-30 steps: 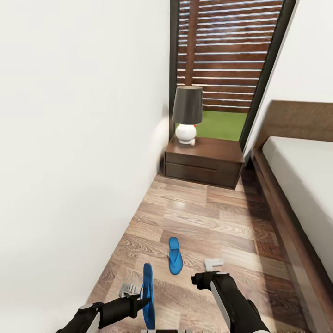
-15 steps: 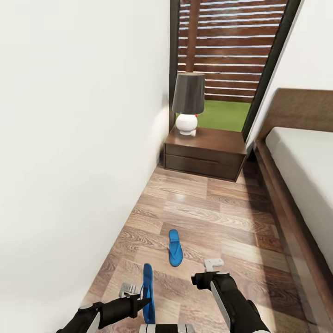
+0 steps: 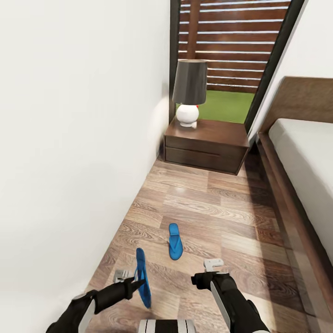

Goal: In the bedroom, move the book from the bed onto either nightstand, and place the two sandals side by side next to the bed.

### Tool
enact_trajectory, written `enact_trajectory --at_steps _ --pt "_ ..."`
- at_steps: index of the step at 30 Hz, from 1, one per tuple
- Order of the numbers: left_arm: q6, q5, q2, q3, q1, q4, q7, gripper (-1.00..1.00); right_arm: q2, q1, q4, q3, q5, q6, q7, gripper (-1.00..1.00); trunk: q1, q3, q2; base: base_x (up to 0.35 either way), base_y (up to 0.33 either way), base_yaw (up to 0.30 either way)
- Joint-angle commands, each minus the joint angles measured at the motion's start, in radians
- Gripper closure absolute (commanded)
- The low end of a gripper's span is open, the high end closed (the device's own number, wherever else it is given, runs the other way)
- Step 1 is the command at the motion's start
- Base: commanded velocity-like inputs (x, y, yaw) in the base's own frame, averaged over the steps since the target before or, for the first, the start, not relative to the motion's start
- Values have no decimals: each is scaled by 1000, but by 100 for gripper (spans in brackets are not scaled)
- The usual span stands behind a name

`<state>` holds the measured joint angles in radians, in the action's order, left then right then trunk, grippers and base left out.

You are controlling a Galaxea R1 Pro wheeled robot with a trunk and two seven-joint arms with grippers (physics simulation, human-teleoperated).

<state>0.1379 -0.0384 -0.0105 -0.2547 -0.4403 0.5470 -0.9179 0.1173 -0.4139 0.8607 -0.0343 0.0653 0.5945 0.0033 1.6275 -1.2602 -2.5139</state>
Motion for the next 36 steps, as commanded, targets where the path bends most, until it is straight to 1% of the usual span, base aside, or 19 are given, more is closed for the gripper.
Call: enact_trajectory --at_steps 1,2,4,5,6,7,8,9,13,18,36 --pt "26 20 1 -5 0 31 -8 100 0 0 1 -1 5 6 0 -100 0 -1 0 0 0 0" --pt "49 44 3 -6 0 57 -8 100 0 0 1 -2 2 5 0 -100 0 -1 0 0 0 0" --pt "86 84 22 -7 0 99 -8 100 0 0 1 -1 0 5 0 -100 0 -1 0 0 0 0" --pt "96 100 31 -7 0 110 -8 100 0 0 1 -1 -1 6 0 -100 0 -1 0 0 0 0" --pt "104 122 47 -11 0 119 -9 100 0 0 1 -1 -2 6 0 -100 0 -1 0 0 0 0" --pt "109 143 61 -21 0 124 -9 100 0 0 1 -1 -2 6 0 -100 0 -1 0 0 0 0" --pt "111 160 70 -31 0 125 -8 100 0 0 1 -1 -2 5 0 -100 0 -1 0 0 0 0" --pt "112 166 73 -37 0 125 -8 100 0 0 1 -2 -2 6 0 -100 0 -1 0 0 0 0" --pt "111 176 78 -44 1 112 -3 100 0 0 1 -1 -2 6 0 -100 0 -1 0 0 0 0" --pt "109 178 77 -44 2 87 3 100 0 0 1 -2 -2 6 0 -100 2 -20 -1 0 0 0" --pt "109 178 75 -44 2 83 4 100 -1 0 2 -1 -2 6 0 -100 10 -90 -6 0 0 0"
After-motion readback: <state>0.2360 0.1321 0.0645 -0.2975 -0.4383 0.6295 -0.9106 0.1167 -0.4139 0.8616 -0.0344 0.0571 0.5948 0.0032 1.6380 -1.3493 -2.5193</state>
